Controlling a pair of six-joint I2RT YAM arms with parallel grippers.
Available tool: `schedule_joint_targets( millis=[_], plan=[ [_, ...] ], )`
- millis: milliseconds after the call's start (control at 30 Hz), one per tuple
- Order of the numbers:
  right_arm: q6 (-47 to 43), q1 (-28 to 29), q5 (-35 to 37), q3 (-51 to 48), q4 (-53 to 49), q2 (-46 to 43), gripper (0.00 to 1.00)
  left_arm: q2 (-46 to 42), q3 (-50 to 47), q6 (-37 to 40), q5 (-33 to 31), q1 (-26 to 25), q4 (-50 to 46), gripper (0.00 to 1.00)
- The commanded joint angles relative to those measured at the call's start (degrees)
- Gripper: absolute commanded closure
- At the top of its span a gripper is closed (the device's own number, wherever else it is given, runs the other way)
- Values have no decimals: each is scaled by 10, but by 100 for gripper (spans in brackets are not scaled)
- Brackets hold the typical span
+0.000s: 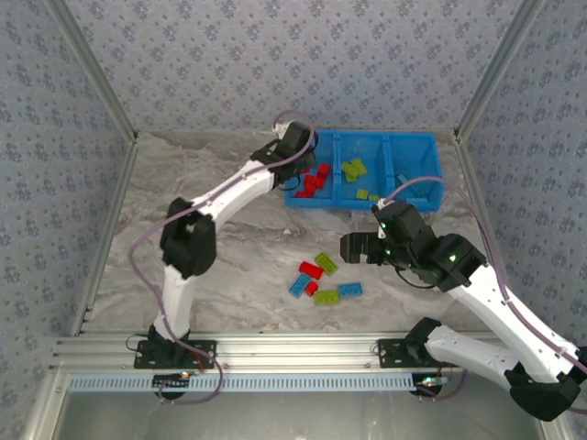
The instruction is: Sort the legos into containers by color
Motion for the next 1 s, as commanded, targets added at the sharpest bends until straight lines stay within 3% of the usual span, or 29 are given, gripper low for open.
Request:
schedule_joint_targets(
  millis=[0,67,167,267,333,500,567,700,867,967],
  plan=[
    [37,6,18,-10,-33,-11,0,62,143,47,7,6,-85,55],
    [41,7,20,-13,-36,-17,0,94,205,53,5,10,-110,47],
    [45,8,22,-19,-37,-24,0,104,254,63,11,12,-150,44],
    [47,8,20,-28,-30,-23,0,56,214,76,23,8,-153,45],
    [47,9,17,-37,-21,-16,0,-14,123,85,28,-1,-109,46],
    [32,15,6,-66,11,22,0,-277,-237,116,49,-38,72,48],
    [25,19,-2,-80,27,44,0,-384,-340,150,57,-60,97,47],
    [-16,22,-32,-135,78,87,6,-561,-488,251,76,-107,64,40],
    [-69,29,-44,-163,160,160,17,-749,-599,352,119,-138,-29,30],
    [-93,32,-38,-169,207,216,24,-836,-653,411,161,-140,-63,17]
  ],
)
